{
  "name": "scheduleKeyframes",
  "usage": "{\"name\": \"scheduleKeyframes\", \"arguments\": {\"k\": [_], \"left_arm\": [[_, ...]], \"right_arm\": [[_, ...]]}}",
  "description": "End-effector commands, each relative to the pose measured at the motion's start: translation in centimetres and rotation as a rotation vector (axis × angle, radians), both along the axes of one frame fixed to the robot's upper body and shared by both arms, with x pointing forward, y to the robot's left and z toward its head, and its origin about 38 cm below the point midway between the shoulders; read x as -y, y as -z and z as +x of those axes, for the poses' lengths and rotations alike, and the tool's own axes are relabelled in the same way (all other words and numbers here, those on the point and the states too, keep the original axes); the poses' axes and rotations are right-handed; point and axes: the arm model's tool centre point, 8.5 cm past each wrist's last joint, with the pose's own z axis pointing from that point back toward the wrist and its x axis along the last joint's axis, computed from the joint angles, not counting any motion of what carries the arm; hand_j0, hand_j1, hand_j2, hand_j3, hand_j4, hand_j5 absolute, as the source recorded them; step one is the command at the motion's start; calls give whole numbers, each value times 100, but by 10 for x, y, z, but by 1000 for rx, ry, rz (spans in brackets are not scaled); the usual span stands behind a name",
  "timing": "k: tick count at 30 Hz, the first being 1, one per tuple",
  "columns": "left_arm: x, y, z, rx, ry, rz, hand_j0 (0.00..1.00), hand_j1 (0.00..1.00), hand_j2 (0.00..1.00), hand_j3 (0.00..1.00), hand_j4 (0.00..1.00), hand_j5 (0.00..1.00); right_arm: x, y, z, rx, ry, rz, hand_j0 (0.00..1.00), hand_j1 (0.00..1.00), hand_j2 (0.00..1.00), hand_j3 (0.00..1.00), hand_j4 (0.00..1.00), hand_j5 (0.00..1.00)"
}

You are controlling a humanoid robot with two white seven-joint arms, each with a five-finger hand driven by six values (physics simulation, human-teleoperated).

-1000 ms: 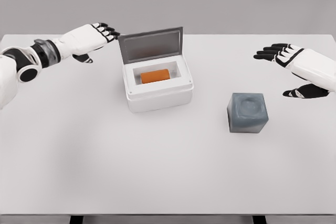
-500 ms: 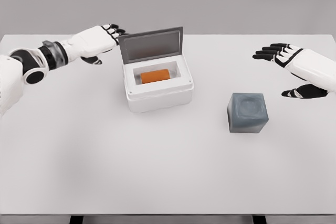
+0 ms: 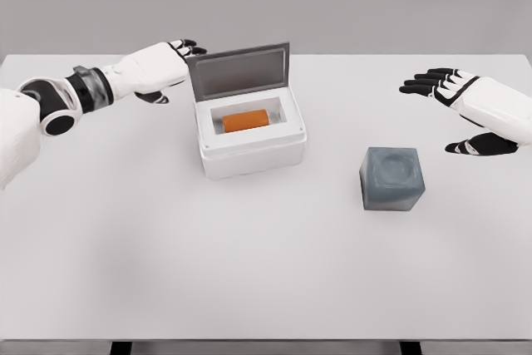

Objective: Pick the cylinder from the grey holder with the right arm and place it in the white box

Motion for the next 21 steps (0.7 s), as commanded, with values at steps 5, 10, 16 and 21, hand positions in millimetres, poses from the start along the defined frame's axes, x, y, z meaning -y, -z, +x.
{"name": "scheduleKeyframes", "arguments": {"k": [5, 10, 16, 21], "left_arm": [[4, -5, -2, 11, 16, -11, 100, 100, 100, 100, 100, 100], [12, -9, -4, 23, 39, -17, 100, 100, 100, 100, 100, 100], [10, -9, -4, 24, 36, -16, 100, 100, 100, 100, 100, 100], [7, -9, -3, 22, 29, -12, 100, 100, 100, 100, 100, 100]], "right_arm": [[0, -1, 0, -1, 1, 6, 100, 100, 100, 100, 100, 100], [0, 0, 0, -1, 0, 8, 100, 100, 100, 100, 100, 100], [1, 0, 0, -3, 3, 7, 100, 100, 100, 100, 100, 100], [1, 0, 0, -3, 3, 7, 100, 100, 100, 100, 100, 100]]}}
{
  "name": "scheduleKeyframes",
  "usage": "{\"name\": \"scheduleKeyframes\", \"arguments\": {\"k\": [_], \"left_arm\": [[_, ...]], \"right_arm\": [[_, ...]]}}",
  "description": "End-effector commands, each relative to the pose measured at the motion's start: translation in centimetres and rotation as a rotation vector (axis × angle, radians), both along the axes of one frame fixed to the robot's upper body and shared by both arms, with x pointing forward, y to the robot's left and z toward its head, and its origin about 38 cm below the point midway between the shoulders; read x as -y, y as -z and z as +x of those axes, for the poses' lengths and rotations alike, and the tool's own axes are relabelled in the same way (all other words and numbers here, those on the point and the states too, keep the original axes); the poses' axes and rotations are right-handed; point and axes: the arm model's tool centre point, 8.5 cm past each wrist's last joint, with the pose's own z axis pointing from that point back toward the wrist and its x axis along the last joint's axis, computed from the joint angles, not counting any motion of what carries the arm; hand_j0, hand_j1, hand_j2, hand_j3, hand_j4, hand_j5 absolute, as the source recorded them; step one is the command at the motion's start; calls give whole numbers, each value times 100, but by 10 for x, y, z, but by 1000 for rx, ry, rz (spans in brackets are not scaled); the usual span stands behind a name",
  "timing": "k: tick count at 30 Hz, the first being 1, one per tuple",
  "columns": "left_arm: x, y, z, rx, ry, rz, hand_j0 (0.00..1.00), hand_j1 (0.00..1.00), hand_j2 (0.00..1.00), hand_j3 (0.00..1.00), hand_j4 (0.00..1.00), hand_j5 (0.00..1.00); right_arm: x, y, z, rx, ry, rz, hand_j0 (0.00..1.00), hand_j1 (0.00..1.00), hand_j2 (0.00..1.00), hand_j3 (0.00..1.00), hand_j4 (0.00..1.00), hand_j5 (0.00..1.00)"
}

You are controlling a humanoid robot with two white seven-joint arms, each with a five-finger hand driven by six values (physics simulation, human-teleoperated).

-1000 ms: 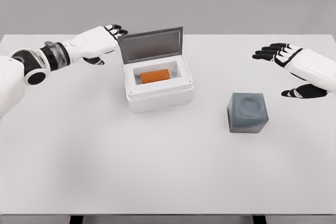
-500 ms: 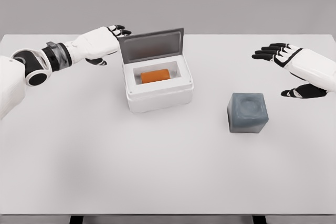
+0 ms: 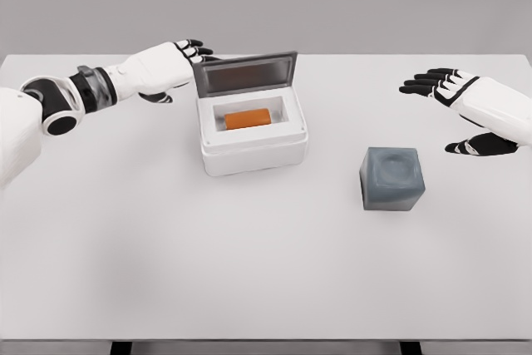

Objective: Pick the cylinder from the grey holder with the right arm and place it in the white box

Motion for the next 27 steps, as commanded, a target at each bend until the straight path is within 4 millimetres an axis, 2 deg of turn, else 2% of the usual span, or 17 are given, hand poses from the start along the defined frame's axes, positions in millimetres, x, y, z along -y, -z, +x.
{"name": "scheduleKeyframes", "arguments": {"k": [1, 8, 13, 15, 17, 19, 21, 22, 24, 27], "left_arm": [[-1, -5, 1, -2, -8, -40, 100, 100, 100, 100, 100, 100], [-14, -8, 1, 1, -29, -27, 100, 100, 100, 100, 100, 100], [-15, -11, 2, 5, -31, -34, 100, 100, 100, 100, 100, 100], [-26, -14, 1, 5, -50, -42, 100, 100, 100, 100, 100, 100], [-40, -27, -2, 0, -68, -117, 100, 100, 100, 100, 100, 100], [-56, -49, -13, 16, -64, -169, 100, 100, 100, 100, 100, 100], [-80, -62, -41, -23, -59, -288, 100, 100, 100, 100, 100, 100], [-88, -62, -52, -42, -61, -310, 100, 100, 100, 100, 100, 100], [-119, -60, -85, -99, -87, -327, 100, 100, 100, 100, 100, 100], [-135, -58, -95, -125, -119, -331, 100, 100, 100, 100, 100, 100]], "right_arm": [[0, 0, 0, -2, 2, 7, 100, 100, 100, 100, 100, 100], [0, 0, 0, -2, 2, 5, 100, 100, 100, 100, 100, 100], [0, 0, 0, -2, 2, 5, 100, 100, 100, 100, 100, 100], [1, 0, 0, -3, 3, 6, 100, 100, 100, 100, 100, 100], [1, 0, 0, -3, 3, 6, 100, 100, 100, 100, 100, 100], [1, 0, 0, -3, 3, 6, 100, 100, 100, 100, 100, 100], [1, 0, 0, -3, 3, 4, 100, 100, 100, 100, 100, 100], [1, 0, 0, -3, 3, 4, 100, 100, 100, 100, 100, 100], [2, 0, 0, -3, 5, 5, 100, 100, 100, 100, 100, 100], [2, 0, 0, -3, 5, 5, 100, 100, 100, 100, 100, 100]]}}
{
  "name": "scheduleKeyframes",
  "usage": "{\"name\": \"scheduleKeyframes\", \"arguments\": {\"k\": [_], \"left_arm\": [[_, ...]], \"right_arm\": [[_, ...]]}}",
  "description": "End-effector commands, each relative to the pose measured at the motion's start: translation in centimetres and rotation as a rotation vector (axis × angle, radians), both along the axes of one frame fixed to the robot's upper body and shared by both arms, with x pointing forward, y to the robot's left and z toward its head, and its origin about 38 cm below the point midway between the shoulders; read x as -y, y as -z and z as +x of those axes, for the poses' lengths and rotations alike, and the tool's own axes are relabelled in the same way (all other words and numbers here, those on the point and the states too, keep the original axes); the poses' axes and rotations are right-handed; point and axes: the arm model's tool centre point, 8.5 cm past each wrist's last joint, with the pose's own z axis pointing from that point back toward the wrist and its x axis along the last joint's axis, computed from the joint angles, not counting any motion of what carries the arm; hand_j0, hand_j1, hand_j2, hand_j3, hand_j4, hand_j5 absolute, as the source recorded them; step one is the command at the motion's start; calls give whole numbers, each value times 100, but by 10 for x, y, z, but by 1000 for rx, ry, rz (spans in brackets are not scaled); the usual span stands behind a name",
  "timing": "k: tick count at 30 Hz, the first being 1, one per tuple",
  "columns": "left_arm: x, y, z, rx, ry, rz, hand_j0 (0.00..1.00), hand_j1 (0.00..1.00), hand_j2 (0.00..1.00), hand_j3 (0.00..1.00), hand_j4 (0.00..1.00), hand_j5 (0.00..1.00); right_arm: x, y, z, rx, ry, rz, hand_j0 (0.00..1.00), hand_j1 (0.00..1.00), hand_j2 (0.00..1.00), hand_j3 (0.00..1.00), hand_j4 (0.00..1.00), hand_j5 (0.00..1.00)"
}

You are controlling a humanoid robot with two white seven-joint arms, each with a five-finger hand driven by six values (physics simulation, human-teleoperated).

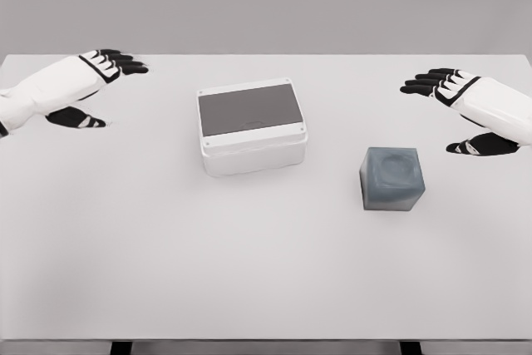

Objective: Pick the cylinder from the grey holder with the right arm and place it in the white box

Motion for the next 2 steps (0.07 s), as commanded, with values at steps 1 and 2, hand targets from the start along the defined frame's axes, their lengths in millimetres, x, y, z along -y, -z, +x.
{"name": "scheduleKeyframes", "arguments": {"k": [1, 2], "left_arm": [[-15, -18, -9, 5, -15, -22, 100, 100, 100, 100, 100, 100], [-15, -11, -12, -11, -17, -18, 100, 100, 100, 100, 100, 100]], "right_arm": [[0, -1, 0, 0, 0, 7, 100, 100, 100, 100, 100, 100], [0, -1, 0, 0, 0, 7, 100, 100, 100, 100, 100, 100]]}}
